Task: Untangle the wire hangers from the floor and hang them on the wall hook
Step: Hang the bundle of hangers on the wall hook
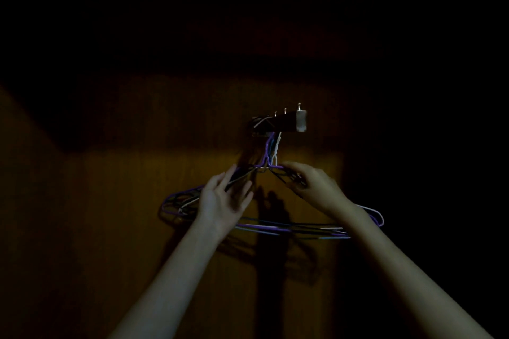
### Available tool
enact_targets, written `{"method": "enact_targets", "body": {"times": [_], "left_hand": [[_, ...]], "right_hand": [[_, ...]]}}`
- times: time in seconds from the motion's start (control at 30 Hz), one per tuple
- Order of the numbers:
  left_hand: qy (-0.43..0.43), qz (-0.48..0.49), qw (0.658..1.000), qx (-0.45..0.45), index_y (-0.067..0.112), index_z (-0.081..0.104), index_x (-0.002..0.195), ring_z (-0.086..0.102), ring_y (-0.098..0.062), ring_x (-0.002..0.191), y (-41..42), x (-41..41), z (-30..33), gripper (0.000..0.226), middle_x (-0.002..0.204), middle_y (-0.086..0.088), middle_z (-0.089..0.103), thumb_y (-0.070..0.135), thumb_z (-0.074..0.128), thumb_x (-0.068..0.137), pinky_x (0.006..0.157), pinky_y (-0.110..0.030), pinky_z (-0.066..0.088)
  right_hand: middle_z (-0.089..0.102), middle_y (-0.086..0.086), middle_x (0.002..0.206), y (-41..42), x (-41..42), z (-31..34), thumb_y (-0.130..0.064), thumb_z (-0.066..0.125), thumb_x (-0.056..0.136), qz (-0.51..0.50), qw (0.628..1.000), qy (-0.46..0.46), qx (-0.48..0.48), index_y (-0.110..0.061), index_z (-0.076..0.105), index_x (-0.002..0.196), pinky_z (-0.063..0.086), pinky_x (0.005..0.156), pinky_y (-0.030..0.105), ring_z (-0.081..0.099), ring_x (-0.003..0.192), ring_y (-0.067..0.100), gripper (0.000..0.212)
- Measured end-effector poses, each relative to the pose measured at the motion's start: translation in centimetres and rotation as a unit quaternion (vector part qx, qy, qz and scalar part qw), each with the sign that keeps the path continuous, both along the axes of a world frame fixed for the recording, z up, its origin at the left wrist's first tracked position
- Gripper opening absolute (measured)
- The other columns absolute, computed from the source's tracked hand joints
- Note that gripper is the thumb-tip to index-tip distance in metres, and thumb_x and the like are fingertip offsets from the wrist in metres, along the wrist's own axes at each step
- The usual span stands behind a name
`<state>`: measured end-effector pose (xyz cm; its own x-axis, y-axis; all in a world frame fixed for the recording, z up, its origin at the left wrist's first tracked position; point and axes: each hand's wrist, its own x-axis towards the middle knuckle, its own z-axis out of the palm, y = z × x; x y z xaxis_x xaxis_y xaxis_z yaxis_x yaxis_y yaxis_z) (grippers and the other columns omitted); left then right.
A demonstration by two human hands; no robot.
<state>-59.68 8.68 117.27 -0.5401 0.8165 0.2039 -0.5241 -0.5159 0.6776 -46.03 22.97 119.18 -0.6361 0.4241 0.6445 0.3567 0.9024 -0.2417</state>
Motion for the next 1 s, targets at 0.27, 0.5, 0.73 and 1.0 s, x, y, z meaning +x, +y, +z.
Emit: {"method": "enact_targets", "body": {"times": [0.27,0.5,0.73,1.0], "left_hand": [[0.406,0.175,0.887,-0.134,0.015,0.046,0.135,0.049,-0.015,0.118,-0.3,0.4,-0.6,0.037,0.127,0.0,0.053,0.016,0.04,0.099,0.1,-0.026,0.034],[0.707,0.342,0.567,-0.245,0.015,0.039,0.14,0.03,-0.022,0.135,-1.3,1.2,-2.3,0.048,0.145,-0.005,0.036,0.024,0.045,0.093,0.112,-0.035,0.025],[0.766,0.345,0.505,-0.195,0.025,0.026,0.146,0.022,-0.017,0.139,-3.4,3.7,-4.5,0.057,0.15,0.002,0.03,0.027,0.044,0.093,0.117,-0.036,0.012],[0.786,0.281,0.536,-0.125,0.024,0.024,0.147,0.009,-0.014,0.145,-5.9,10.3,-11.5,0.06,0.155,0.003,0.022,0.027,0.047,0.092,0.117,-0.036,0.001]], "right_hand": [[0.041,-0.001,0.142,-1.2,0.7,-1.5,-0.035,0.045,0.095,-0.087,0.993,-0.006,0.085,-0.022,0.034,0.141,0.039,0.098,0.031,0.038,0.13,0.015,0.049],[0.032,0.001,0.15,-3.4,1.5,-3.8,-0.039,0.043,0.095,-0.117,0.987,-0.008,0.114,-0.019,0.028,0.145,0.023,0.112,0.031,0.029,0.138,0.016,0.056],[0.03,0.002,0.151,-7.1,4.9,-6.5,-0.04,0.04,0.096,-0.195,0.973,-0.014,0.122,-0.017,0.031,0.144,0.016,0.115,0.035,0.022,0.142,0.017,0.054],[0.021,0.0,0.155,-14.6,12.7,-13.9,-0.044,0.034,0.097,-0.322,0.942,-0.053,0.081,-0.019,0.023,0.146,0.007,0.117,0.037,0.012,0.144,0.014,0.057]]}}
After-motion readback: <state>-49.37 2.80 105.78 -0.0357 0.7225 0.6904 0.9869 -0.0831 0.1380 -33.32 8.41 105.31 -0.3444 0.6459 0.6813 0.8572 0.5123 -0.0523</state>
